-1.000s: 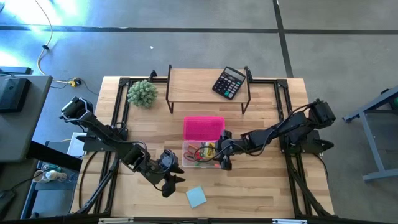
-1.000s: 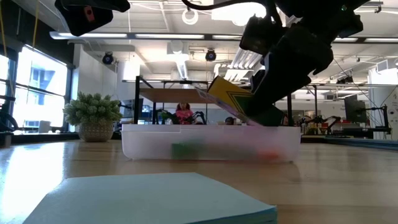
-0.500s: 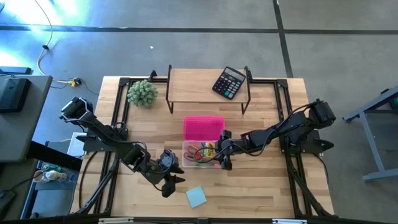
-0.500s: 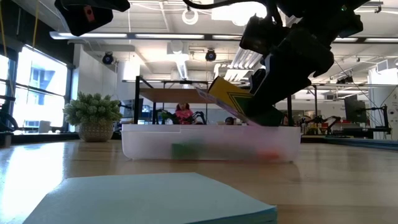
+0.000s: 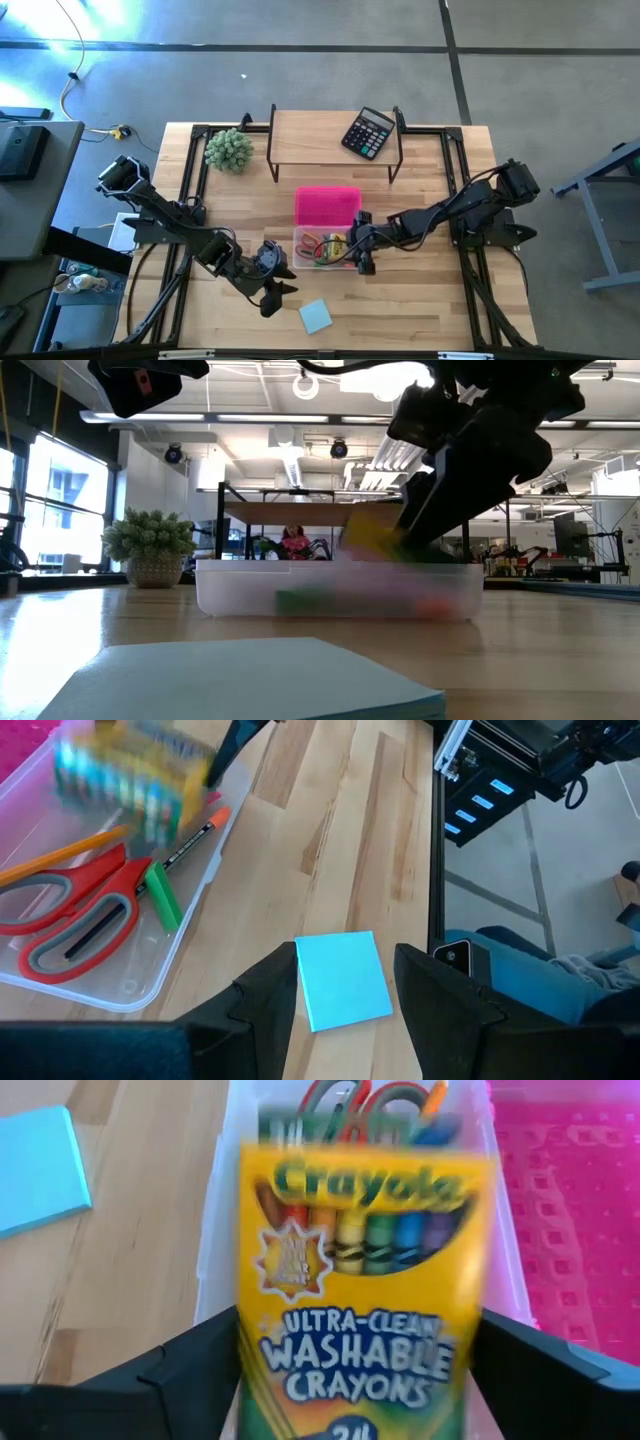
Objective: Pack school essentials
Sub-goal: Put the crayon box into the supply box, then put the blue sticky note pad into the supply box
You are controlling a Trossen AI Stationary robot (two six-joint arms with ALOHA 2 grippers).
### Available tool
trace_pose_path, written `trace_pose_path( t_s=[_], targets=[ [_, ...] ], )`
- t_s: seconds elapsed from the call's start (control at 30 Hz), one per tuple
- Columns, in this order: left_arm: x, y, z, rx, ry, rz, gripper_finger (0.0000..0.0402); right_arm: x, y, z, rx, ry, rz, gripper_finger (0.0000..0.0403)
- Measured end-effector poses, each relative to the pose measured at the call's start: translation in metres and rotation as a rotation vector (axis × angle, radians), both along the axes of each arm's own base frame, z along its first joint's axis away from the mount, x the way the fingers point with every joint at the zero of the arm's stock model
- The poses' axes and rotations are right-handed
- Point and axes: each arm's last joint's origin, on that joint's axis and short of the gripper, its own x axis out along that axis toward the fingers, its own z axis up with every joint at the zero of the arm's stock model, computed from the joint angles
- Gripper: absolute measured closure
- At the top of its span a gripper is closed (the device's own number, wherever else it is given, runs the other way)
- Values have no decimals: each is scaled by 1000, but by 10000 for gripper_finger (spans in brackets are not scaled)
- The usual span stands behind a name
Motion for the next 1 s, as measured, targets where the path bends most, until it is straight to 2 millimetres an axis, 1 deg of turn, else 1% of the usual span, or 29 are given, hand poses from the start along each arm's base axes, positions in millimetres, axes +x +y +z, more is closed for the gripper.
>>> trace_pose_path(
  t_s=[0.23, 0.37, 0.47, 0.57, 0.67, 0.8, 0.9, 1.0],
  targets=[
    [0, 0, 0, 0, 0, 0, 245, 1, -5, 0, -18, -5, -30, 9],
    [0, 0, 0, 0, 0, 0, 245, 2, -7, 3, -40, -29, -62, 5],
    [0, 0, 0, -1, -2, 0, 245, 1, -3, 9, -29, -56, -56, 6],
    [0, 0, 1, -4, -6, 0, 245, 2, 6, 22, -6, -70, -65, 6],
    [0, 0, 1, -5, -9, 0, 245, 8, 21, 40, -16, -96, -36, 6],
    [1, 0, 1, -8, -15, 0, 245, 12, 40, 58, -23, -133, -21, 6],
    [1, -1, 2, -11, -20, 0, 245, 13, 54, 73, 27, -188, -38, 6],
    [2, -1, 2, -16, -29, 0, 245, 11, 65, 80, 90, -211, -85, 6]
  ],
)
